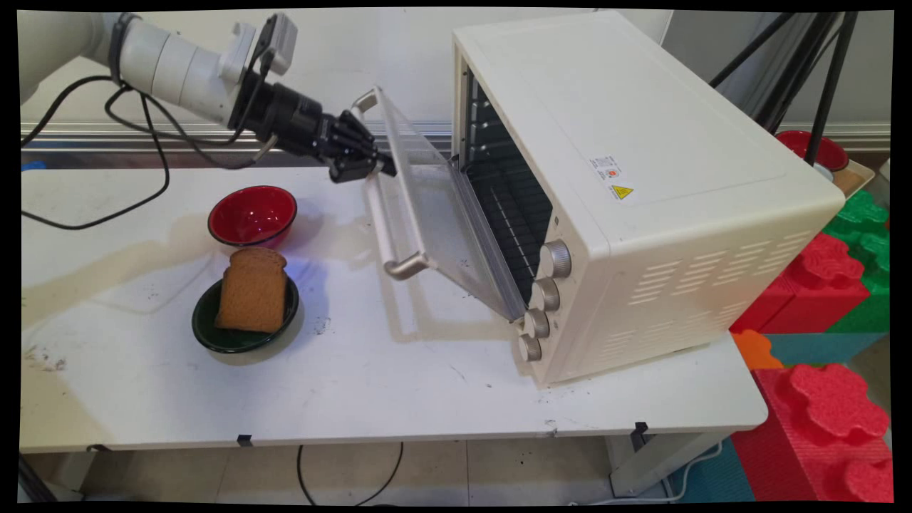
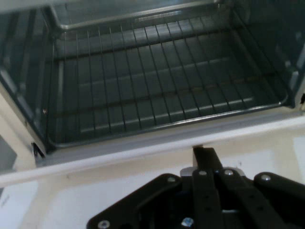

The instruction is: Open the oven

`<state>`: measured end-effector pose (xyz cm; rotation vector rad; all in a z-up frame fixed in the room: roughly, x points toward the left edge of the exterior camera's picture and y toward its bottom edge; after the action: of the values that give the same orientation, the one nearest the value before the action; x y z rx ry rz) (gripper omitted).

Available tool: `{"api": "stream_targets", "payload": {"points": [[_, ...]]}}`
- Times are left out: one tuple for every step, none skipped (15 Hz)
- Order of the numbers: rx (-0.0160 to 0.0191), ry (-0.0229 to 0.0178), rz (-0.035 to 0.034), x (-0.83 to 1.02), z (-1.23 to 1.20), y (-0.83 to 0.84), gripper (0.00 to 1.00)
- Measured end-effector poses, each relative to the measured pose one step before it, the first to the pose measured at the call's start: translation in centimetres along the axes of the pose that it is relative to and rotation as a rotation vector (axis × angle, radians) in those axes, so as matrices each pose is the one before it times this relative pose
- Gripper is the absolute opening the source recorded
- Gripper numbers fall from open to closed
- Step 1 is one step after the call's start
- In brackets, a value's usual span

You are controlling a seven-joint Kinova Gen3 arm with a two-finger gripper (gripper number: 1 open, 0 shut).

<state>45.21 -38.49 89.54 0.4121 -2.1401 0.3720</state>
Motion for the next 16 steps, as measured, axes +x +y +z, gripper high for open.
{"api": "stream_targets", "payload": {"points": [[-0.00178, -0.01131, -0.00356, -0.624, 0.002, 0.112, 0.0], [-0.00065, -0.01037, -0.00547, -0.636, 0.03, 0.107, 0.0], [-0.00178, -0.0078, -0.00415, -0.464, 0.134, 0.045, 0.0], [0.00017, -0.00518, -0.00287, -0.334, 0.057, 0.048, 0.0], [0.0008, -0.00722, -0.00478, -0.515, 0.063, 0.083, 0.0], [0.00013, -0.00444, -0.00269, -0.314, 0.079, 0.037, 0.0], [0.00146, -0.00667, -0.00426, -0.507, 0.08, 0.063, 0.0], [-0.00011, -0.00758, -0.00305, -0.508, 0.218, 0.018, 0.0], [0.00146, -0.00702, -0.00258, -0.52, 0.19, 0.009, 0.0], [0.0016, -0.00589, -0.00143, -0.438, 0.162, -0.006, 0.0], [0.00154, -0.00378, -0.00101, -0.295, 0.104, -0.01, 0.0], [0.00208, -0.00569, -0.00093, -0.446, 0.133, -0.009, 0.0], [0.00211, -0.00748, -0.00047, -0.518, 0.155, -0.012, 0.0], [0.00093, -0.00854, 0.00075, -0.539, 0.103, 0.015, 0.0], [0.00039, -0.00713, 0.00084, -0.432, 0.066, 0.018, 0.0], [0.0005, -0.00465, 0.00072, -0.283, 0.017, 0.007, 0.0]]}}
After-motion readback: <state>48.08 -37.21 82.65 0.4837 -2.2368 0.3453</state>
